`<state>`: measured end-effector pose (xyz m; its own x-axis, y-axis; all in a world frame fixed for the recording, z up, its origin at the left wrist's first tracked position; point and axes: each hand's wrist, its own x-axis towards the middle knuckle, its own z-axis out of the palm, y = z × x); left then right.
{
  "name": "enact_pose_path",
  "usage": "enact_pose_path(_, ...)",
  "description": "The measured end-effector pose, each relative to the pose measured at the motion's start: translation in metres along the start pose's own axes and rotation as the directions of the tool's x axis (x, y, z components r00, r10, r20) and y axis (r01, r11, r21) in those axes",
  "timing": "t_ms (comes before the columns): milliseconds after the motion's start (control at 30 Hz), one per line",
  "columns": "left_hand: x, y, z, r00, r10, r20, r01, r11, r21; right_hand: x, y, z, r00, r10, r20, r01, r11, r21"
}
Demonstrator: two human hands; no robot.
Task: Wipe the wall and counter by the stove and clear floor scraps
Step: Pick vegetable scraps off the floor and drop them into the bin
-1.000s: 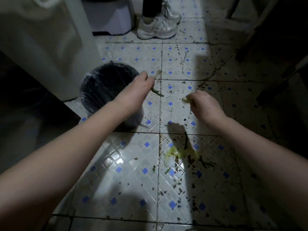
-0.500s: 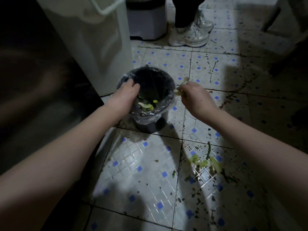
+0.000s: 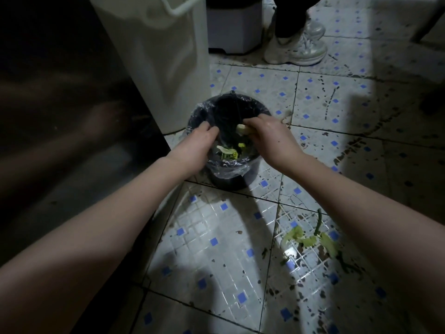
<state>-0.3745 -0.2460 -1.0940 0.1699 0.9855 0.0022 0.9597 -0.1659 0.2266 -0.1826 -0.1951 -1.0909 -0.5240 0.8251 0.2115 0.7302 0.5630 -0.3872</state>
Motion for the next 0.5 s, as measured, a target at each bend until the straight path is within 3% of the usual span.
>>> enact_pose_path(167,0.001,0.002,-0.009,0.999,0.001,-0.049,0.000,1.000,0.019,-0.008,0.008,-0.001,0.999,0.022,0.044,-0.022,1.000,0.006)
enact_pose_path(500,0.013,0.052,-0.015,0.991,0.054,-0.119,-0.036,0.988,0.148,-0.045,0.044,-0.024,0.999,0.045,-0.030,-0.048,0.994,-0.097)
